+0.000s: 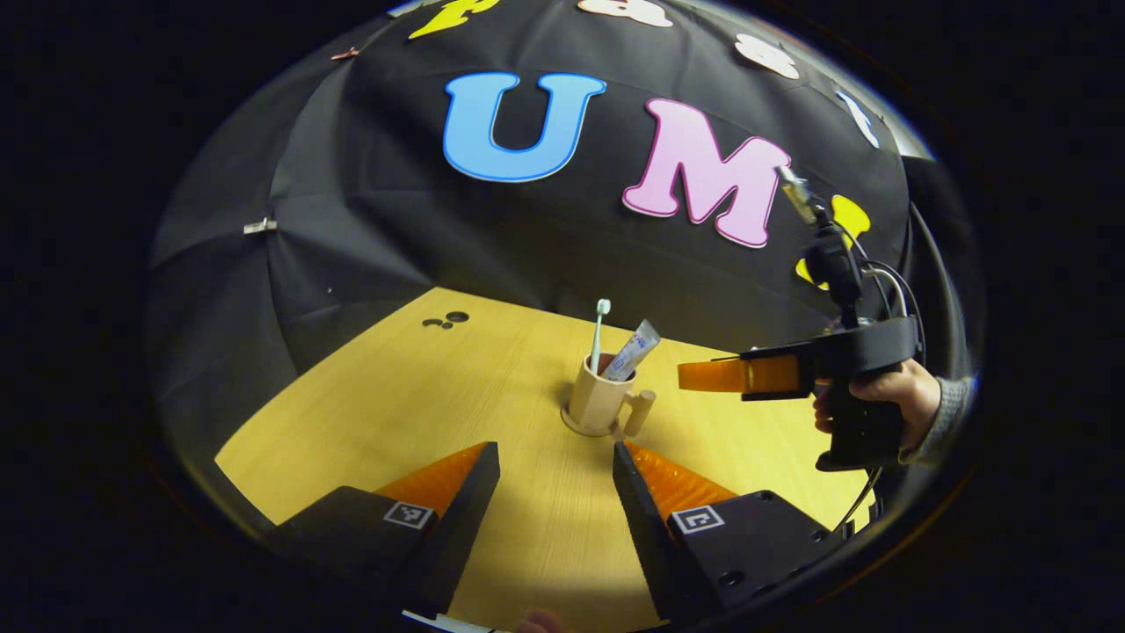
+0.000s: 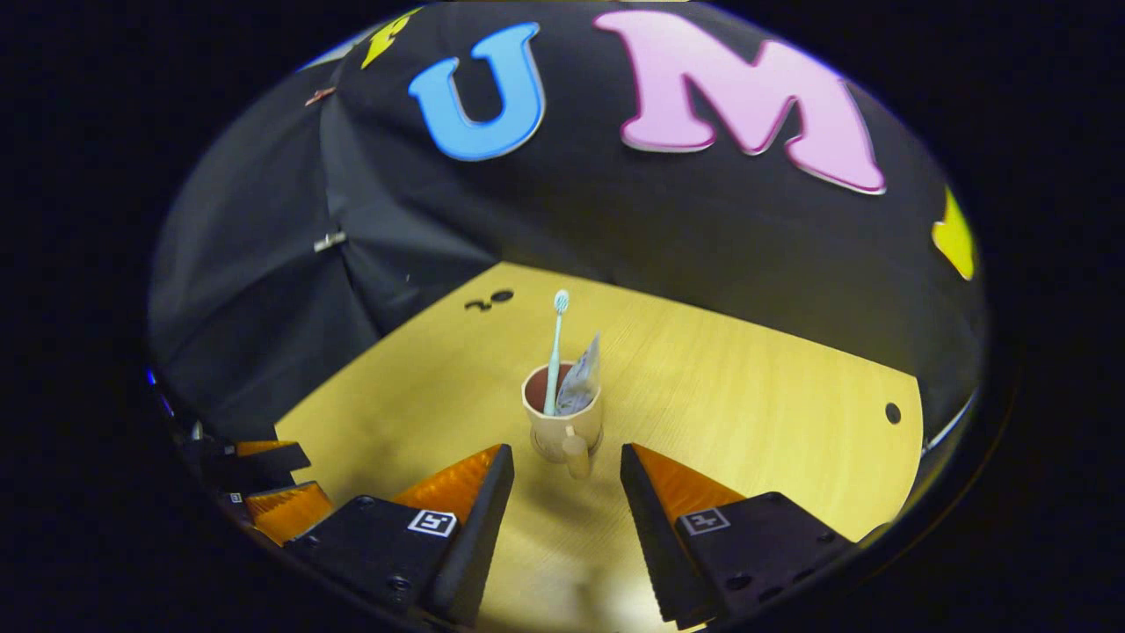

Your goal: Put the toothbrush and toothpaste on the desktop into the cup, then pick up the cup and place it on the coaster on the desktop.

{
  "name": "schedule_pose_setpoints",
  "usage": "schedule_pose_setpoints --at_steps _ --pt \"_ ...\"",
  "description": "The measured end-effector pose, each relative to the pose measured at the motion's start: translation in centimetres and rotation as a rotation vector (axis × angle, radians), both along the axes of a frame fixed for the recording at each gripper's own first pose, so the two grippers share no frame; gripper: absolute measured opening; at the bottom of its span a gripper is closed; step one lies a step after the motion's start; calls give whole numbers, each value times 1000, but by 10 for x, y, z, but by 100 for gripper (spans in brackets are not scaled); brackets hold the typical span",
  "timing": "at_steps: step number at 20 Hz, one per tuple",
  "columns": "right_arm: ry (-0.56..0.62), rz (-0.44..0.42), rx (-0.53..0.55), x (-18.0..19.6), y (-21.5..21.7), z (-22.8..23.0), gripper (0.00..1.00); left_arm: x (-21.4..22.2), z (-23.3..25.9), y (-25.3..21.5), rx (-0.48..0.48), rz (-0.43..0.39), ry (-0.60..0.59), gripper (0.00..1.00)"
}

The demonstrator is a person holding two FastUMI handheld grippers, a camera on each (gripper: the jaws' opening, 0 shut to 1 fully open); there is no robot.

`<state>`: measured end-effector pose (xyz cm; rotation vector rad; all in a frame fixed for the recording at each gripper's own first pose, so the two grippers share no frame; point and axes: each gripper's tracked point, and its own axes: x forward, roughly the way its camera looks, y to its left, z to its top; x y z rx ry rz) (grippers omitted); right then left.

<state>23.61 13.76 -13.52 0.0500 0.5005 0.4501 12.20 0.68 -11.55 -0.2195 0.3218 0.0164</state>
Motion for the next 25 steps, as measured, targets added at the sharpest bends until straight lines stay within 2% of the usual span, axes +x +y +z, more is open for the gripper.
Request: schedule_pose_setpoints --at_steps 5,9,12,16,25 --pt "-190 -109 -4 -66 -50 67 79 -21 41 -13 48 -75 -54 83" --pt "-235 -157 -20 -119 -71 87 83 -36 67 -28 49 -115 -93 83" --pt "-252 -204 -7 -144 -84 96 85 -44 84 -40 46 -129 -119 83" --pt "-278 -266 15 -163 -100 107 87 -52 102 -58 85 -171 -160 83" --pt "-284 -302 29 -181 -109 110 87 -72 104 -70 122 -200 -173 83"
